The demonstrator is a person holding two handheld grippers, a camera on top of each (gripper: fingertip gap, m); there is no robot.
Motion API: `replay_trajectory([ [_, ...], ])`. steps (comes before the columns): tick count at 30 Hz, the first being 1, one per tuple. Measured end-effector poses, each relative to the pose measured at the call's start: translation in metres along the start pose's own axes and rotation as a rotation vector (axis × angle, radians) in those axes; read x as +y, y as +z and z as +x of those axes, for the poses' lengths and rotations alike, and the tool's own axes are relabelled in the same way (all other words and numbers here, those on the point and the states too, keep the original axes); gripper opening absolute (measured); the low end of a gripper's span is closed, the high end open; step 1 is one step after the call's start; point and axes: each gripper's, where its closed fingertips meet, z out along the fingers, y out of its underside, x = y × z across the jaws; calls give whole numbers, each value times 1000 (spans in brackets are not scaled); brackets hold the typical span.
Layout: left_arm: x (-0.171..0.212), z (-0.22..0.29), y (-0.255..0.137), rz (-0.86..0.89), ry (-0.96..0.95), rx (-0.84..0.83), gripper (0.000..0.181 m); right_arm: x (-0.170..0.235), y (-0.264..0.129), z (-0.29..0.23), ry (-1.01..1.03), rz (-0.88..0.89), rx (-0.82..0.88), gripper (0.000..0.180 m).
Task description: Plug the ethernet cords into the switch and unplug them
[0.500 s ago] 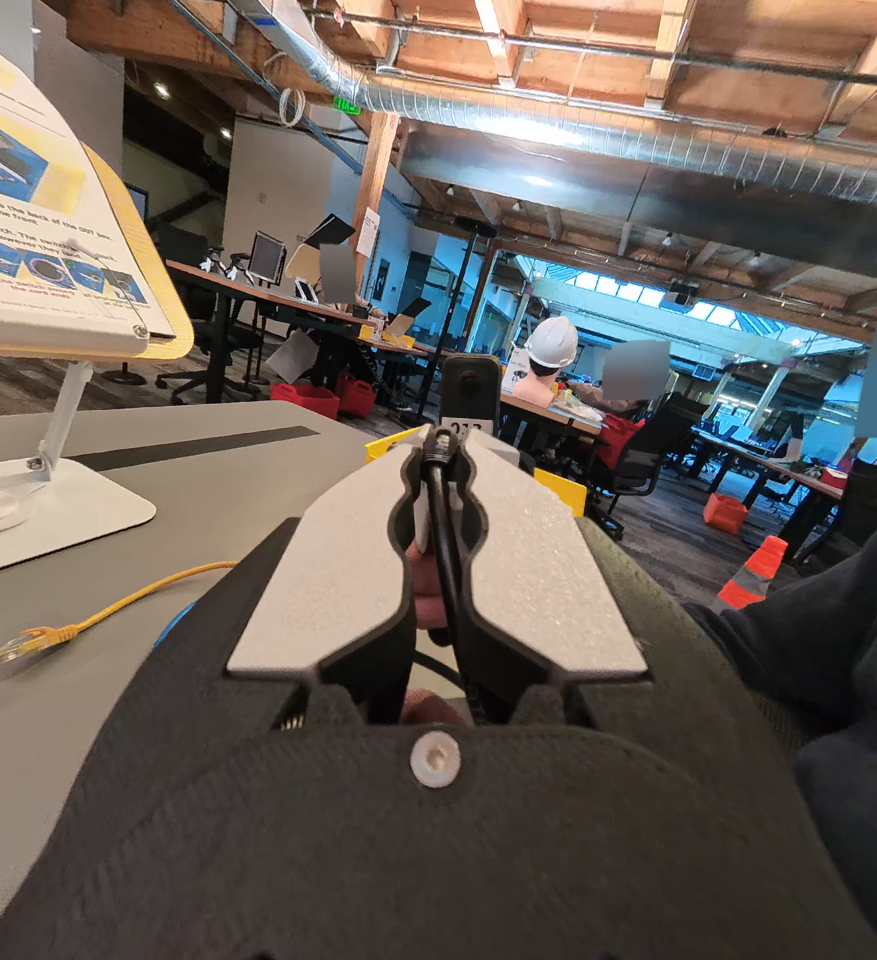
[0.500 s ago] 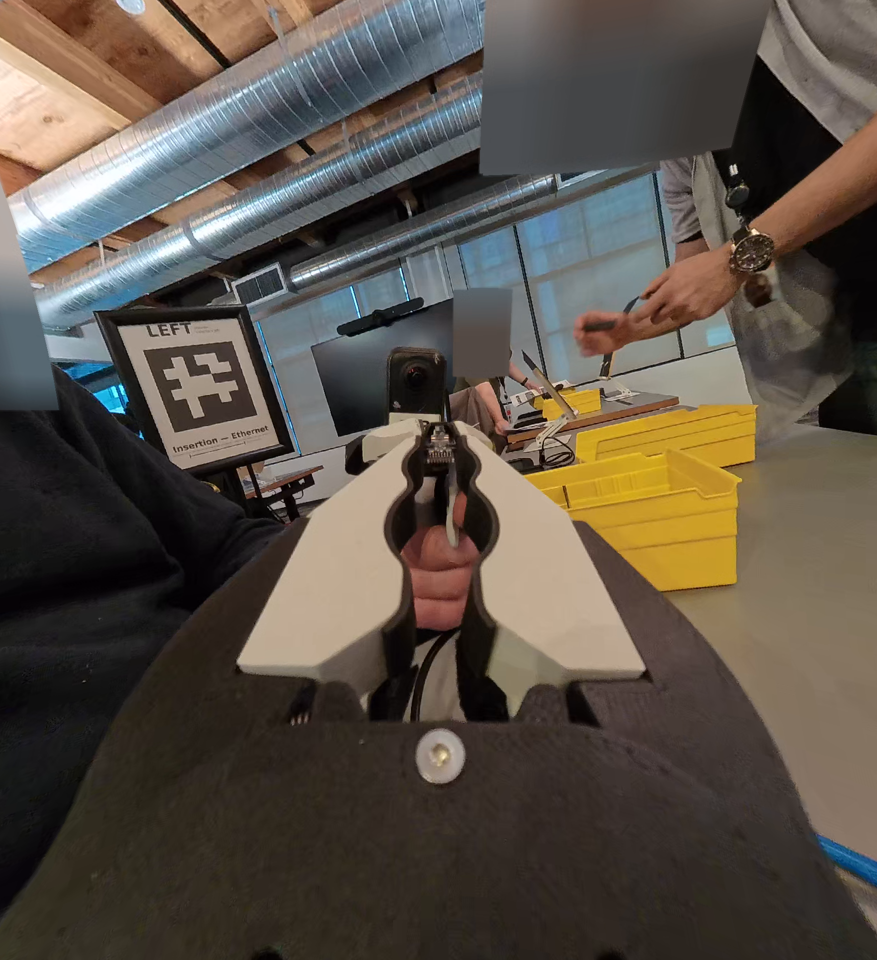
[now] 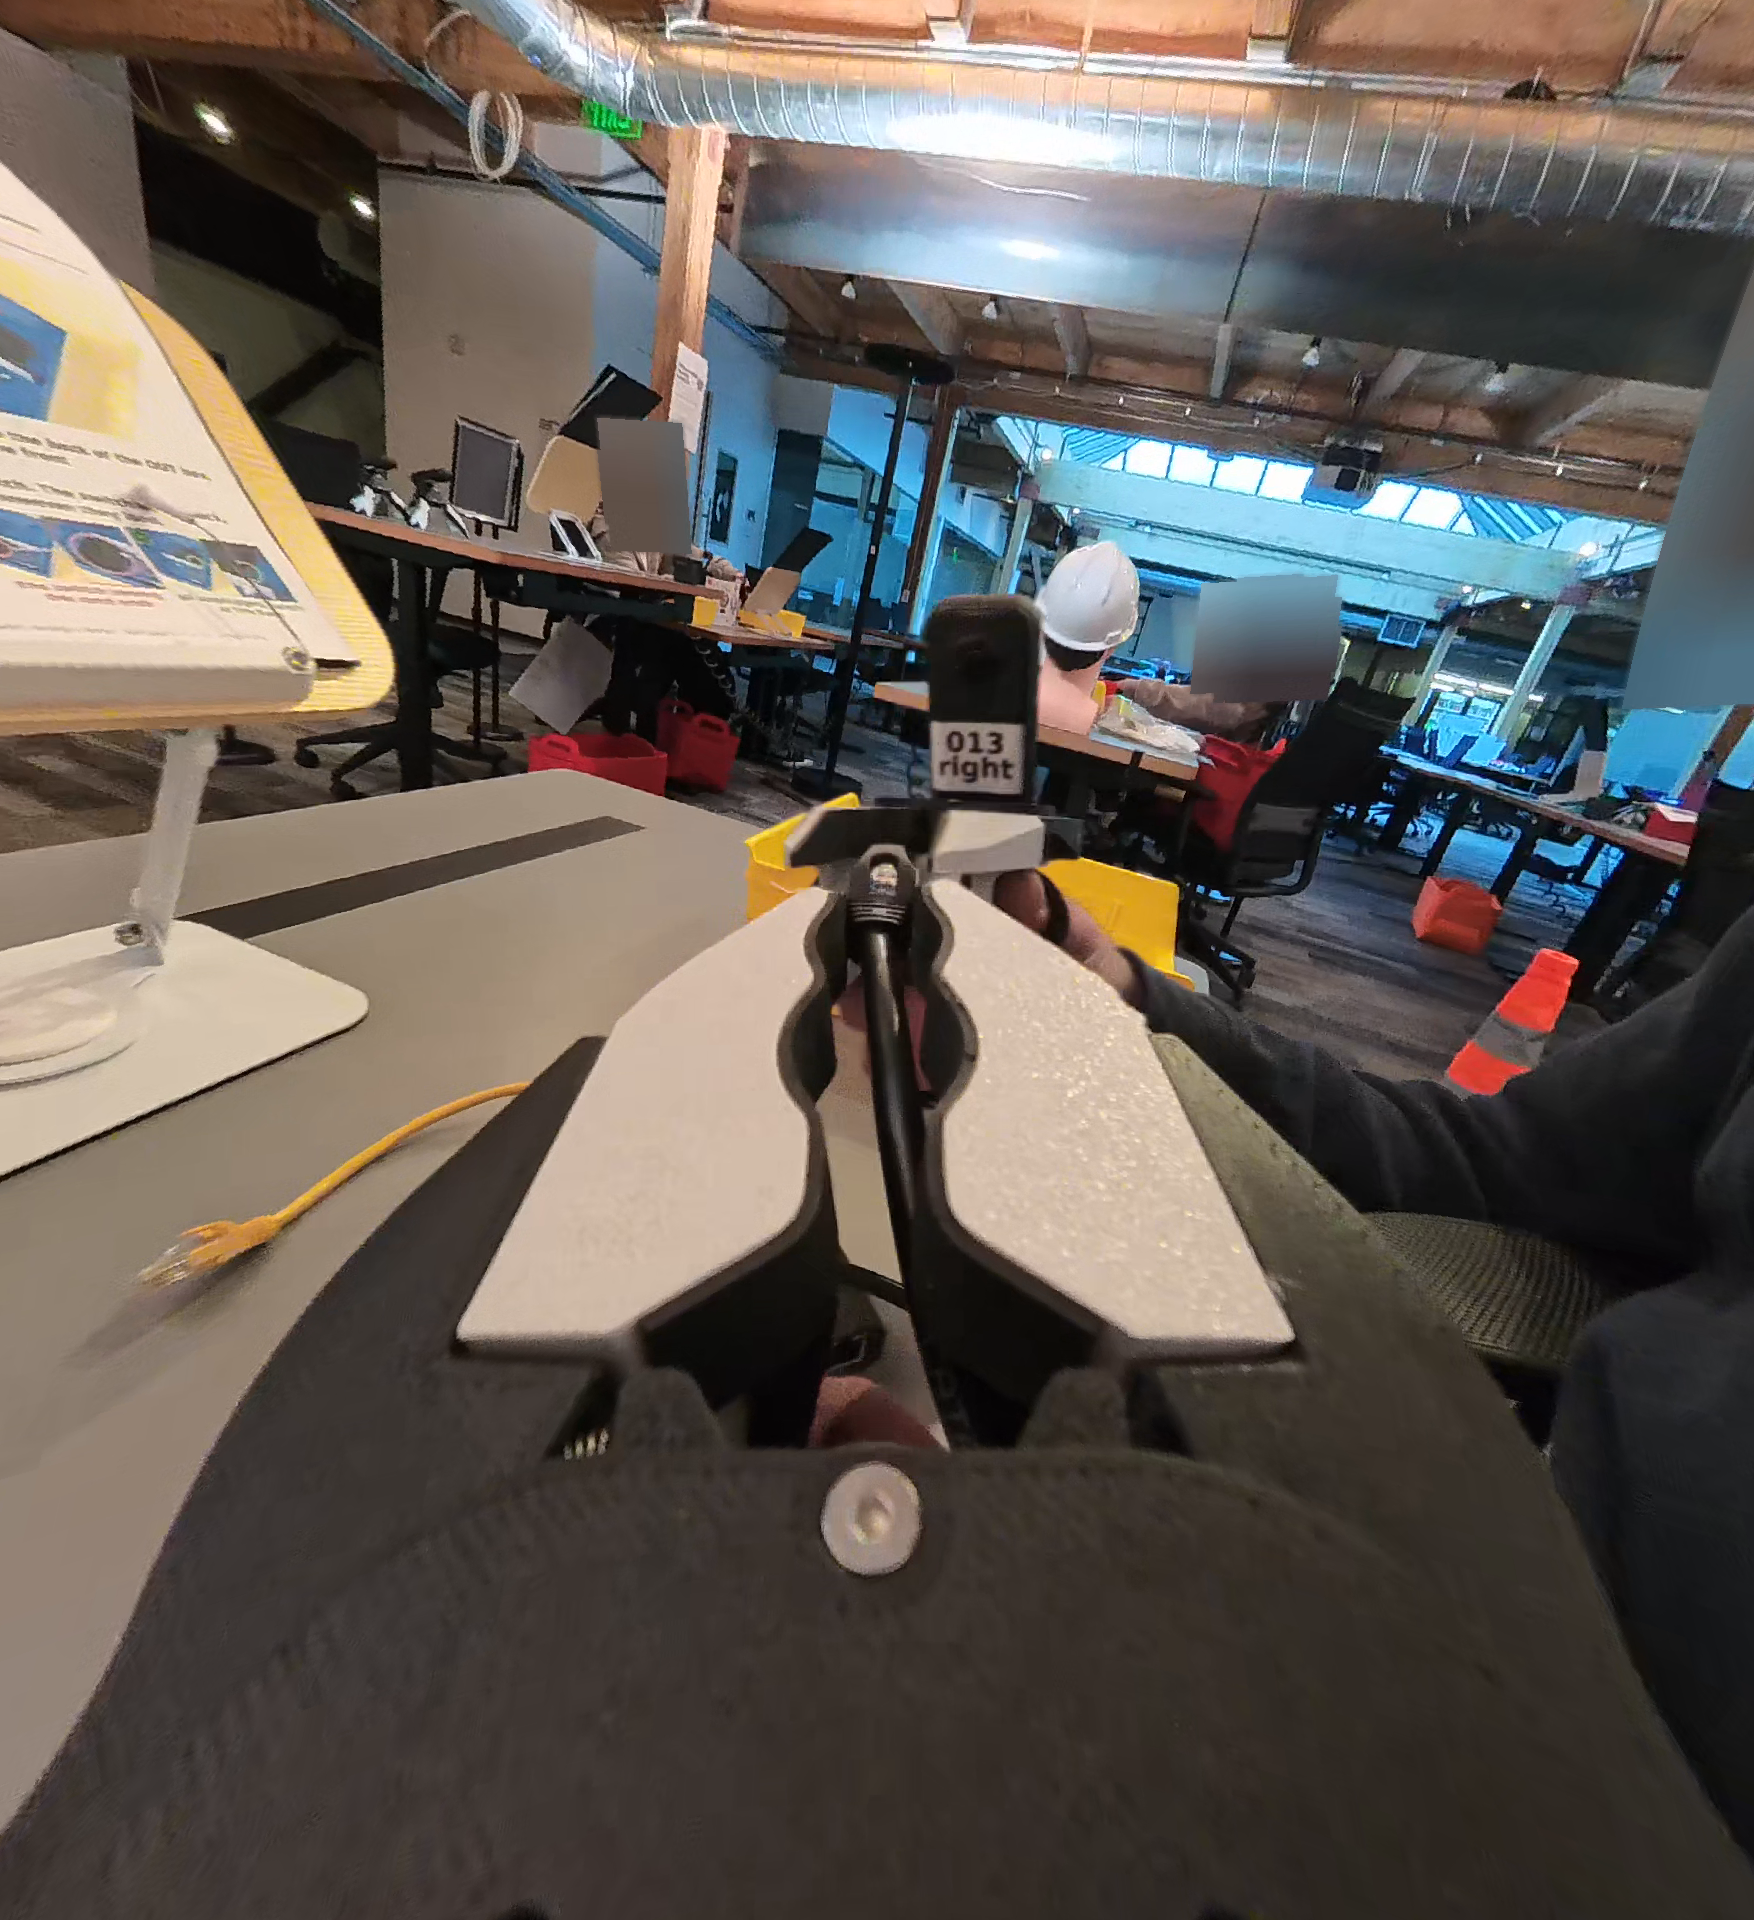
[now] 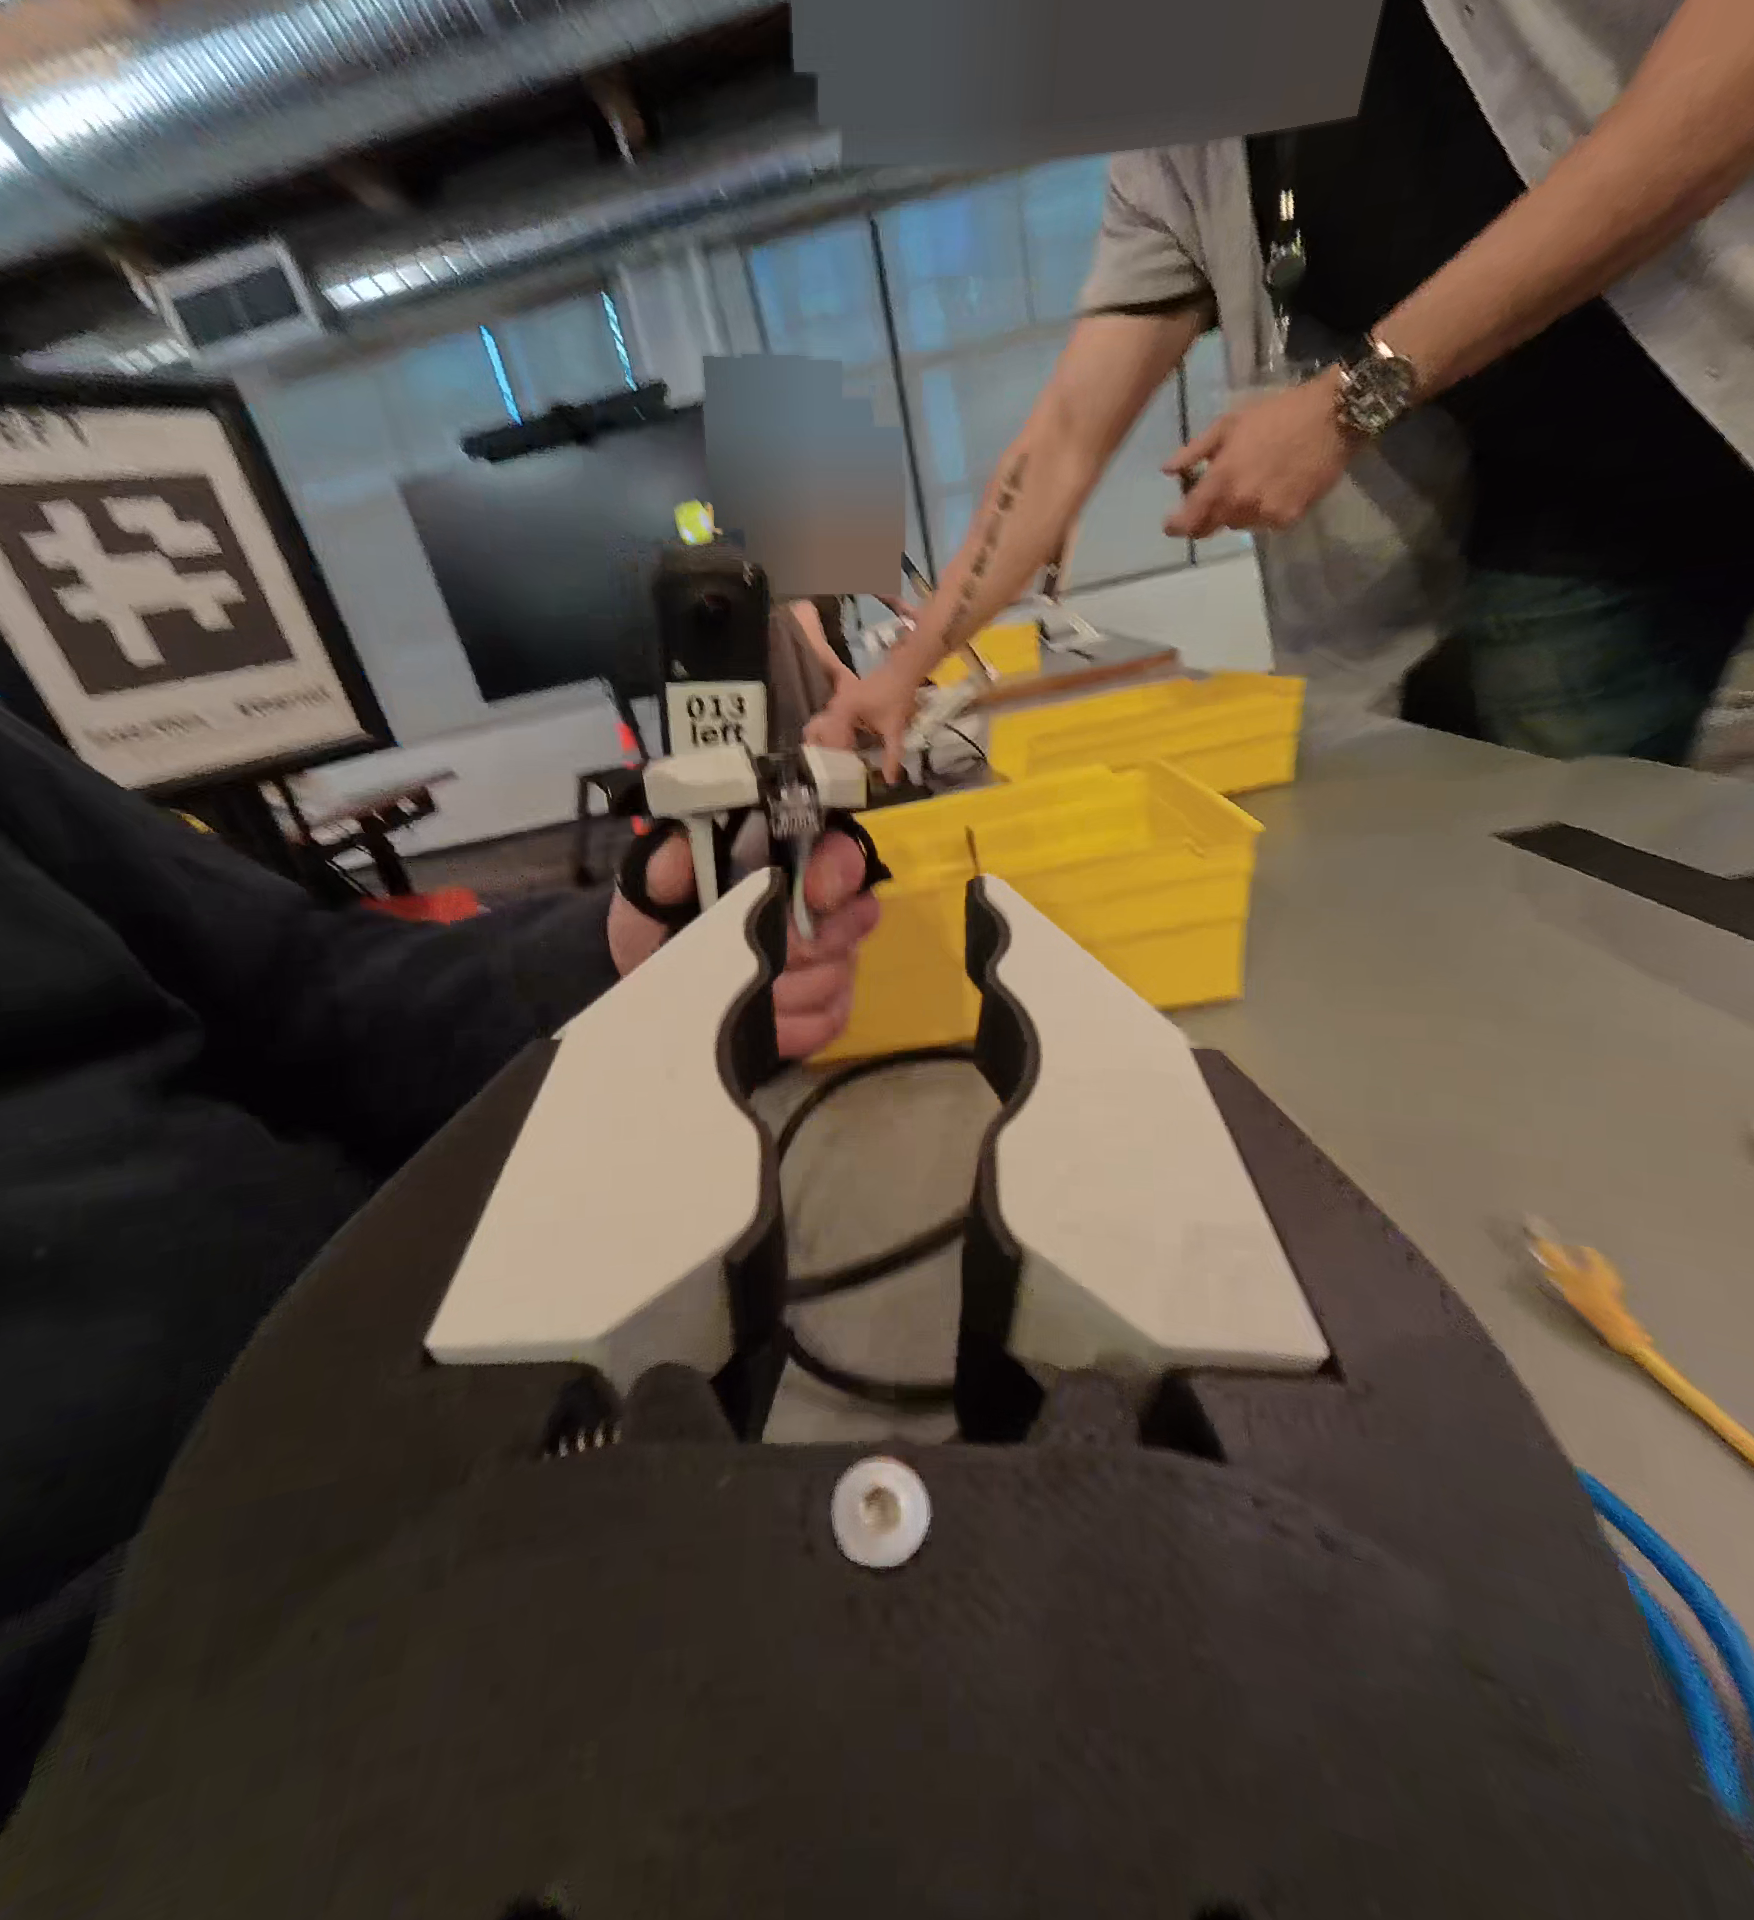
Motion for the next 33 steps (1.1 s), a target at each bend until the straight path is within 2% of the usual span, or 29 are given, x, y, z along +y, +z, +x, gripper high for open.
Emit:
replay_trajectory([
  [2,-4,-6,-8,6,17,-19,12,10,-9,9,-47,-91,85,39],
  [6,-1,-6,-16,-35,57,-28,12,71,-33,41,-307,-501,319,54],
  [12,4,-8,-24,-44,63,-44,11,151,-57,52,-249,-890,262,68],
  [17,8,-8,-25,-47,57,-38,11,164,-51,46,-150,-952,251,76],
  [19,10,-8,-25,-44,53,-39,12,169,-32,45,-65,-934,282,66],
  [21,10,-8,-26,-43,53,-37,12,180,-20,35,-111,-971,220,78],
  [24,10,-6,-28,-40,54,-33,11,162,-18,26,-166,-950,155,80],
  [28,13,-3,-29,-42,54,-13,12,153,-61,34,-317,-1246,123,77],
  [31,15,-2,-25,-29,41,6,12,167,-76,36,-248,-1398,-14,77],
  [33,16,1,-24,-26,42,19,12,177,-79,40,-237,-1443,-69,70],
])
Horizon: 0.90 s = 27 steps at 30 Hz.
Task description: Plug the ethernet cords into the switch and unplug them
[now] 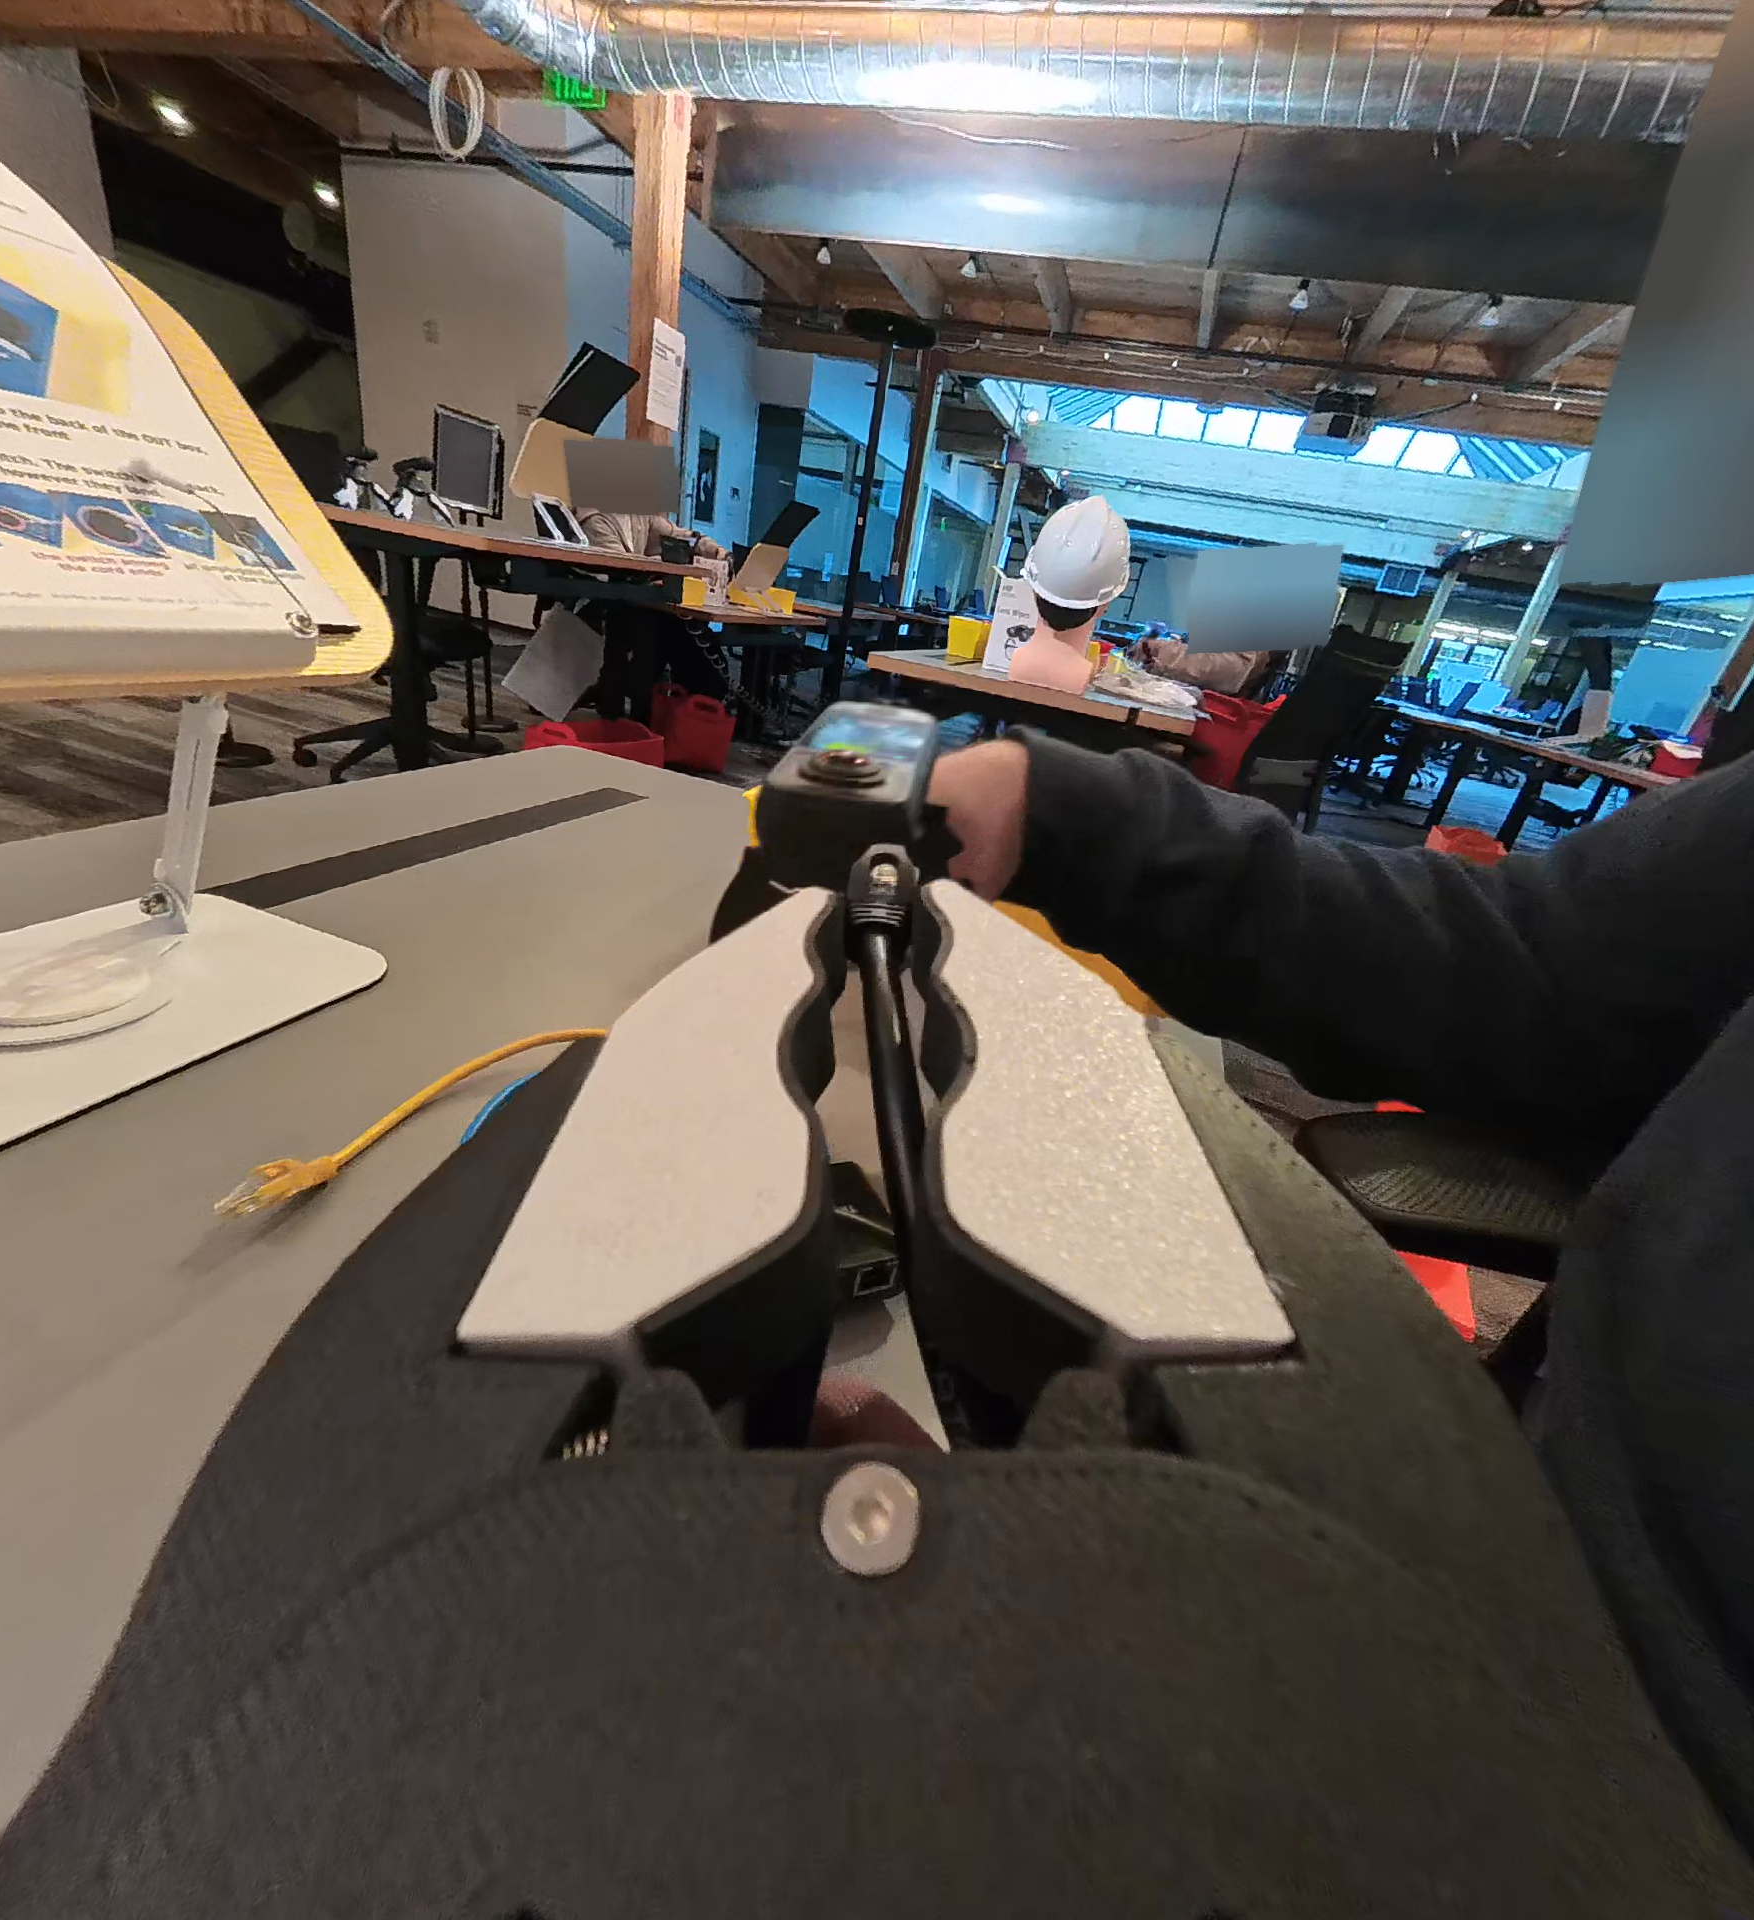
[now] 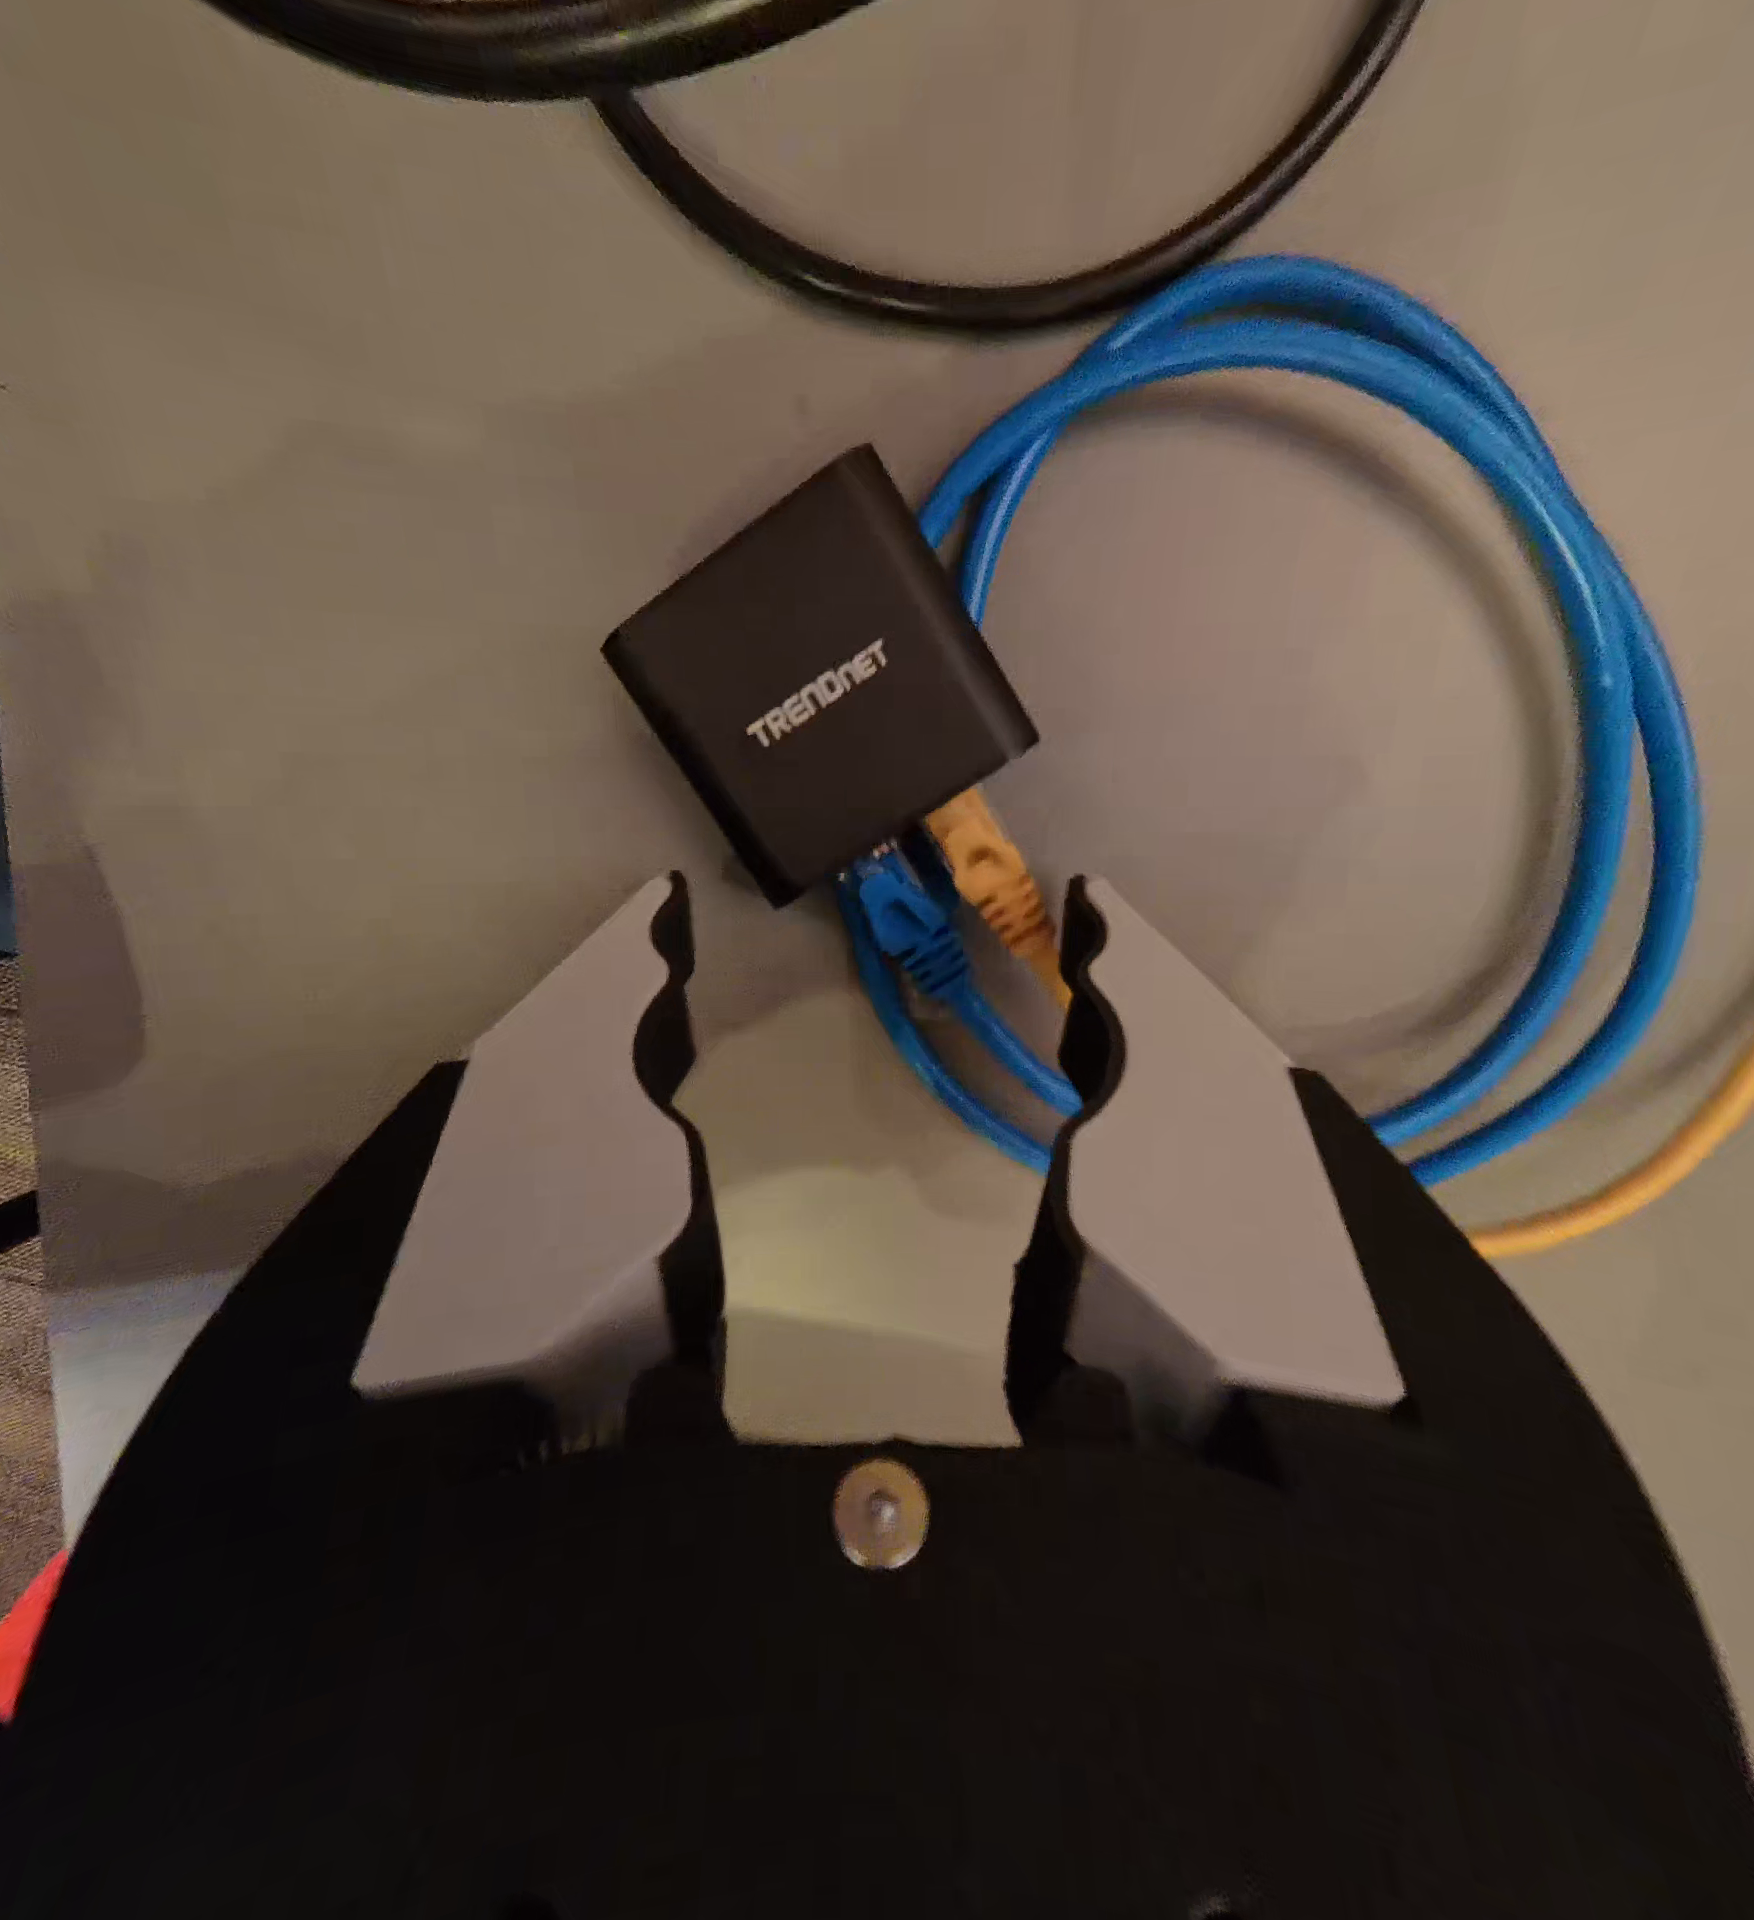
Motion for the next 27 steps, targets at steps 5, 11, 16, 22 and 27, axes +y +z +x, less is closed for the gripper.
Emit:
replay_trajectory([
  [5,-1,2,-5,5,6,1,12,-19,7,-1,97,129,-93,54],
  [11,3,-9,-12,-9,15,-32,12,-41,-2,7,315,335,-12,49],
  [16,4,-13,-11,0,1,-38,12,-52,-24,6,380,519,-27,48],
  [22,4,-15,-10,6,-8,-39,12,-57,-59,8,389,670,6,47],
  [27,8,-16,-7,-24,3,-40,12,-63,-84,3,371,767,-6,47],
])
